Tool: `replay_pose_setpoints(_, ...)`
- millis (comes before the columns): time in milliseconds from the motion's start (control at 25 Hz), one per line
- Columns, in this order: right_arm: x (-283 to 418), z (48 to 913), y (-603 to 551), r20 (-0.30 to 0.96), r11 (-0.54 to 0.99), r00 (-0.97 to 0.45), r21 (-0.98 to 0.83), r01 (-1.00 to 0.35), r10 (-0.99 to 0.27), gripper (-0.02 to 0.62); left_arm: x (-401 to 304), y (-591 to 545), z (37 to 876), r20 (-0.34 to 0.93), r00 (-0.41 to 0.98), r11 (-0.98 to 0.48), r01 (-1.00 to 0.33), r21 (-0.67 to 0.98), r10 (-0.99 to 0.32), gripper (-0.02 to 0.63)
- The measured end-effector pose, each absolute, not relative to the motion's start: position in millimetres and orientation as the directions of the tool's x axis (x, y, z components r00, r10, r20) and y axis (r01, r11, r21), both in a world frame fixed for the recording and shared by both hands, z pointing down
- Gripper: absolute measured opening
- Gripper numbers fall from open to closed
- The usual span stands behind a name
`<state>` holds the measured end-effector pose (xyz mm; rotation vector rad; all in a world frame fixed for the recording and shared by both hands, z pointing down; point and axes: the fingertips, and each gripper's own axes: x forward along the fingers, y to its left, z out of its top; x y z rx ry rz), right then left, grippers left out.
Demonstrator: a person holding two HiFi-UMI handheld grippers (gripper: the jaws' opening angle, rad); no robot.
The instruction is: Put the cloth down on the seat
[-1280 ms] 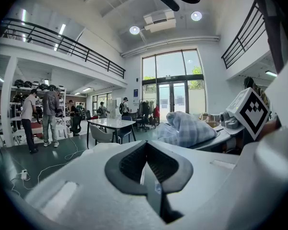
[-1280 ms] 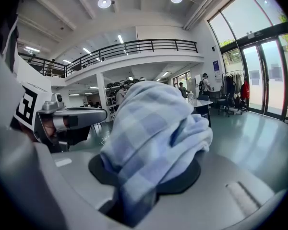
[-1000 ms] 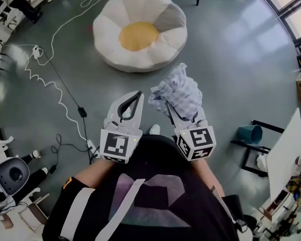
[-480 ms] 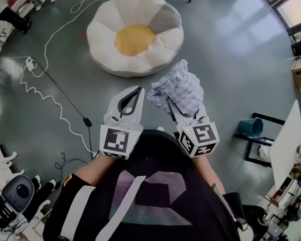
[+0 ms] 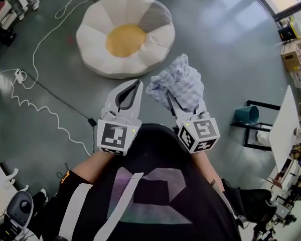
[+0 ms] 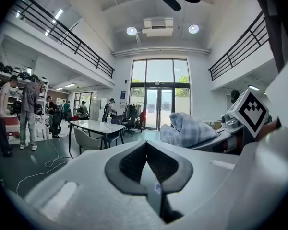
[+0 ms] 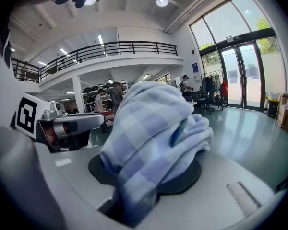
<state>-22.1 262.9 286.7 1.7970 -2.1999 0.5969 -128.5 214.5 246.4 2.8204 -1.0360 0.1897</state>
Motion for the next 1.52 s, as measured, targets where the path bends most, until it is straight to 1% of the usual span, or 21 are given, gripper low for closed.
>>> replay_pose_setpoints(160, -22, 284, 263, 0.428, 0.159, -0.213, -0.158, -0.975, -0.879, 0.176, -131, 216, 243, 0.156, 0.754, -0.754, -0.653, 0.075, -0.638, -0.002)
replay_pose_setpoints(520, -24, 281, 260, 0.418, 0.213, -0.253, -0.142, -0.967, -0.872, 0.176, -140, 218, 242, 0.144, 0.709, -0.707, -0.704, 0.072, -0.691, -0.002)
replay_pose_setpoints(760, -20, 295, 246, 0.408, 0.263, -0.308, -0.163, -0.951, -0.86, 0.176, -143, 214, 252, 0.158, 0.661, -0.664, -0.747, 0.046, -0.733, -0.002)
replay_pose_setpoints(960, -16, 304, 199, 0.416, 0.335, -0.375, -0.169, -0.927, -0.828, 0.176, -138, 175, 259, 0.198, 0.613, -0.618, -0.785, 0.041, -0.765, 0.0)
replay_pose_setpoints(1200, 17, 304, 131, 0.419, 0.405, -0.448, -0.191, -0.894, -0.79, 0.176, -108, 118, 251, 0.212, 0.542, -0.549, -0.835, 0.032, -0.813, -0.002)
replay_pose_setpoints(1520, 54, 311, 96, 0.427, 0.489, -0.519, -0.189, -0.852, -0.74, 0.176, -61, 91, 260, 0.235, 0.49, -0.496, -0.867, 0.037, -0.839, -0.002)
